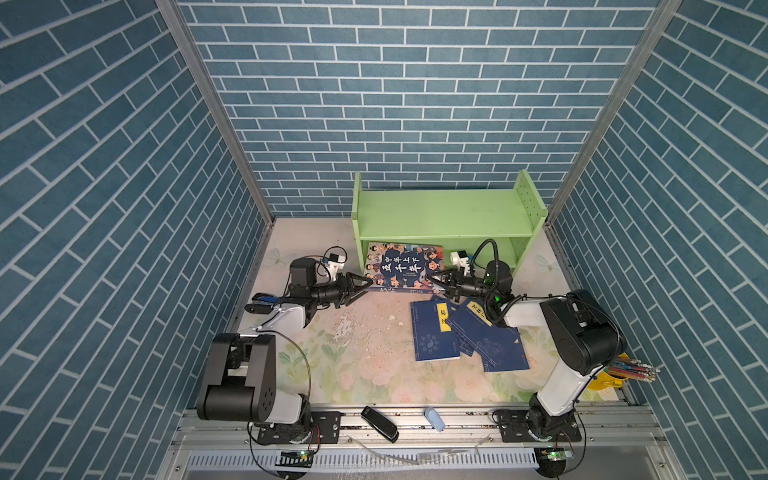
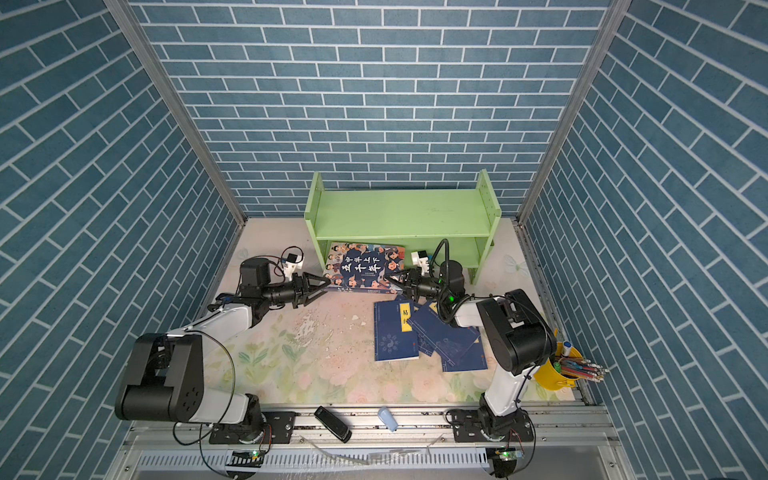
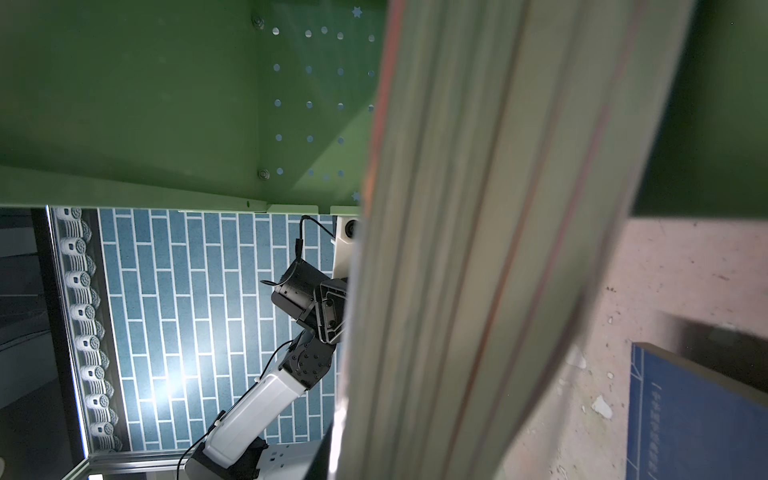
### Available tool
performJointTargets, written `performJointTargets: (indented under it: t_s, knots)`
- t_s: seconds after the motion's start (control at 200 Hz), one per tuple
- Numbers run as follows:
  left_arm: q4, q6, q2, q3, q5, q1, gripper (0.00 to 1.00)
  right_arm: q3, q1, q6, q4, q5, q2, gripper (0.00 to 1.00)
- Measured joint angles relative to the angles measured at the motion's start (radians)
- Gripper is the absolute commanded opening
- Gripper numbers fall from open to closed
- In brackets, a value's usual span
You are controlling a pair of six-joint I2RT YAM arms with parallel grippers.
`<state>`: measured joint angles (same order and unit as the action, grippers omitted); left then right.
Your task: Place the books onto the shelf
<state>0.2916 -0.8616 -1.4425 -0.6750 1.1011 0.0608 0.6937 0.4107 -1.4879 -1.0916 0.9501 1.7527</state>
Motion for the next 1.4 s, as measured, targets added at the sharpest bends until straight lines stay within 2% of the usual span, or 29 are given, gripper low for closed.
performJointTargets:
  t_s: [0.235, 0.355, 0.45, 0.615, 0.97, 1.2, 1.335, 1.4]
  knots:
    - [0.040, -0.086, -0.017, -0.022, 0.011, 0.002, 0.26, 0.000, -0.003, -0.001, -0.024, 0.002, 0.010, 0.15]
    - [0.060, -0.113, -0.018, -0.022, 0.014, 0.003, 0.15, 0.000, -0.005, -0.008, -0.032, 0.002, 0.010, 0.28]
    - [0.074, -0.138, -0.020, -0.022, 0.014, 0.003, 0.11, 0.000, -0.006, -0.012, -0.035, 0.002, 0.010, 0.39]
    - [0.086, -0.185, -0.020, -0.022, 0.001, 0.003, 0.03, 0.000, -0.006, -0.016, -0.055, 0.004, 0.010, 0.48]
    - [0.114, -0.209, -0.020, -0.016, -0.026, 0.005, 0.01, -0.020, -0.006, -0.015, -0.061, -0.004, 0.006, 0.52]
    - [0.130, -0.209, -0.020, 0.003, -0.030, 0.011, 0.00, -0.069, -0.006, 0.008, -0.021, -0.011, -0.054, 0.53]
    - [0.133, -0.209, -0.020, 0.003, -0.030, 0.012, 0.00, -0.088, -0.005, 0.034, 0.043, -0.012, -0.106, 0.53]
    - [0.133, -0.211, -0.020, 0.003, -0.031, 0.012, 0.00, -0.089, -0.005, 0.058, 0.091, -0.013, -0.130, 0.48]
